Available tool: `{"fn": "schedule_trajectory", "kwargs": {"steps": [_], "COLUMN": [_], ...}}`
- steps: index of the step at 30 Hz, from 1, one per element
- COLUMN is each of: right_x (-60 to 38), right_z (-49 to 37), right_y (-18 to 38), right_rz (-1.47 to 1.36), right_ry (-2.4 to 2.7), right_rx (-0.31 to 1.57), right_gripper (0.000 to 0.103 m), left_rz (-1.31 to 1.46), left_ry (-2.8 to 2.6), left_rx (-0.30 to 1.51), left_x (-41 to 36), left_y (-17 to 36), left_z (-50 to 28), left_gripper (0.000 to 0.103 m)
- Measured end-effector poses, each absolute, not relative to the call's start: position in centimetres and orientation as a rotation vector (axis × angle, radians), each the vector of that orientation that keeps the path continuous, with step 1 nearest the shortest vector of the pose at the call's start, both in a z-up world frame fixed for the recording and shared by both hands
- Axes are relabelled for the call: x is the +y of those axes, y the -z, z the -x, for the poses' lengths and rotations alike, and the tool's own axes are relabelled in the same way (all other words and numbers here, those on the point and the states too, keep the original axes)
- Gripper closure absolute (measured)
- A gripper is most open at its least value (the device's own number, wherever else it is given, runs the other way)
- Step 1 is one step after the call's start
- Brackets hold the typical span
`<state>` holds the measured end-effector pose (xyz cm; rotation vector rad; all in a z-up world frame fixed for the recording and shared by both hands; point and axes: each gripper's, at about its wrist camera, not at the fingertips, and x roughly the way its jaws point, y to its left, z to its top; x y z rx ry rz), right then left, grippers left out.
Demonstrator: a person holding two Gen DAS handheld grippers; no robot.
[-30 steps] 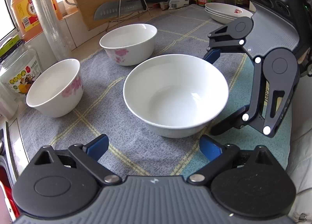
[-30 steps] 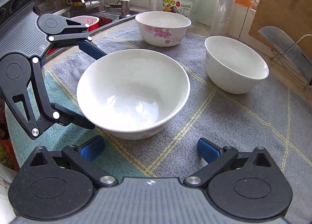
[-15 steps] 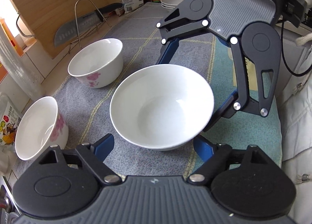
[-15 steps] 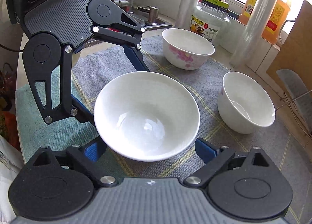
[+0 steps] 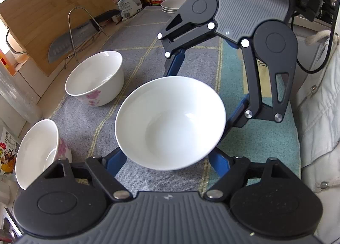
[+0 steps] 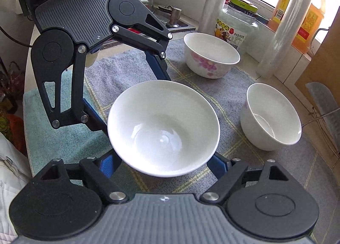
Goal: Organize plates and bowls
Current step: 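Carry the white bowl with both grippers toward the plate stack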
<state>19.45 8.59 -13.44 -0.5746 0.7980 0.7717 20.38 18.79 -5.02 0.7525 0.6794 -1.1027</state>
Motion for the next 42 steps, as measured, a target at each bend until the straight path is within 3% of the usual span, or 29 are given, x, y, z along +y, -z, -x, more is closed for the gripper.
{"fn": "schedule_trajectory", "kwargs": {"steps": [11,42], "right_x": [6.2,-8.6], "right_z": [-18.3,-19.2], "right_y": [12.0,11.8], "right_rz": [0.568,0.582], "right_ry": [-0.757,-0.618], "right_rx": [0.784,0.804], "right_gripper": [0.014,0.014], "left_rz": [-0.755,-0.782], "left_ry": [1.124,1.197], "left_rx": [0.669,0.597], "left_x": [16.8,1.6], "left_y": [3.7,5.3], "left_z": [-20.2,-22.1], "left_gripper": [0.019,0.019]}}
